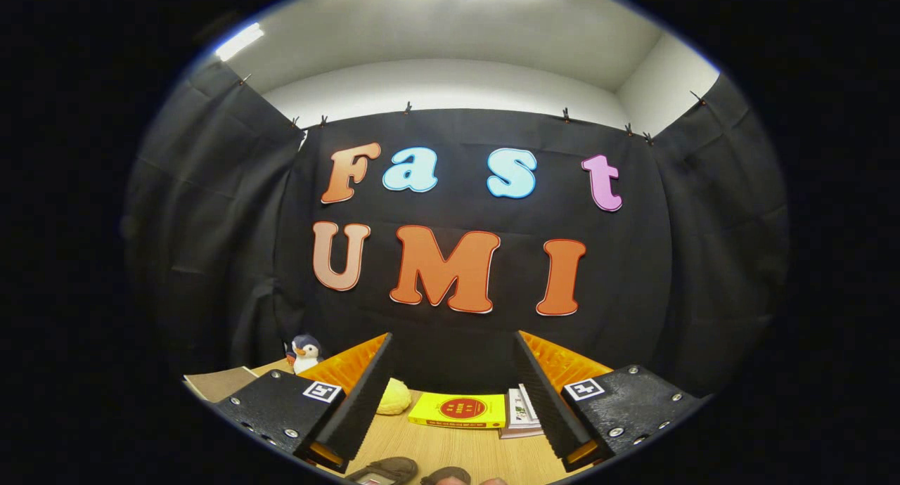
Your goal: Open the storage box then place both shoes into the box .Put the left shoe in first, then the right shoe, with the right side of both shoes facing outward in a uniform manner.
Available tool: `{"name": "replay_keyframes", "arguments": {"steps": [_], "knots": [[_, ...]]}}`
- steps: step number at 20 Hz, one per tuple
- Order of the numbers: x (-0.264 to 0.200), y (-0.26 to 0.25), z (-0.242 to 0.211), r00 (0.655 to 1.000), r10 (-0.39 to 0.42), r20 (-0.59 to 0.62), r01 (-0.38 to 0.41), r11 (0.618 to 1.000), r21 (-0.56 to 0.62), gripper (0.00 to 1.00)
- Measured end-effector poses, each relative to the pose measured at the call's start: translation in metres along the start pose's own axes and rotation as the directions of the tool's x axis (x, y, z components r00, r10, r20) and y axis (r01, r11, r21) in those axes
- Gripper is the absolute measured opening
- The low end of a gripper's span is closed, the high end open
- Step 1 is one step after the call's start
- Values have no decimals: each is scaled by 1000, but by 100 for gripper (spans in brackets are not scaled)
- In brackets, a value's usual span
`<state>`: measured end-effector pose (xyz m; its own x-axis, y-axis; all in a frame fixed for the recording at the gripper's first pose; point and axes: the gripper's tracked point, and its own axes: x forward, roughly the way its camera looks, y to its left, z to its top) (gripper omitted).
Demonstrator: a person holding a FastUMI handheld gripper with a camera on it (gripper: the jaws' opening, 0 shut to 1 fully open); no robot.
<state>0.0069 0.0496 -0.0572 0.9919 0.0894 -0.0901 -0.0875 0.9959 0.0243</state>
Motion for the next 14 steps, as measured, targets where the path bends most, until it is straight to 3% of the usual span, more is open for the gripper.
{"name": "replay_keyframes", "arguments": {"steps": [3, 6, 10, 14], "knots": [[3, 31, -29, 994, 90, -59, -89, 996, 20, 99], [6, 77, -63, 963, 220, -154, -203, 972, 122, 99], [3, 135, -88, 894, 387, -225, -329, 909, 256, 99], [-11, 191, -113, 802, 531, -273, -396, 815, 422, 99]]}}
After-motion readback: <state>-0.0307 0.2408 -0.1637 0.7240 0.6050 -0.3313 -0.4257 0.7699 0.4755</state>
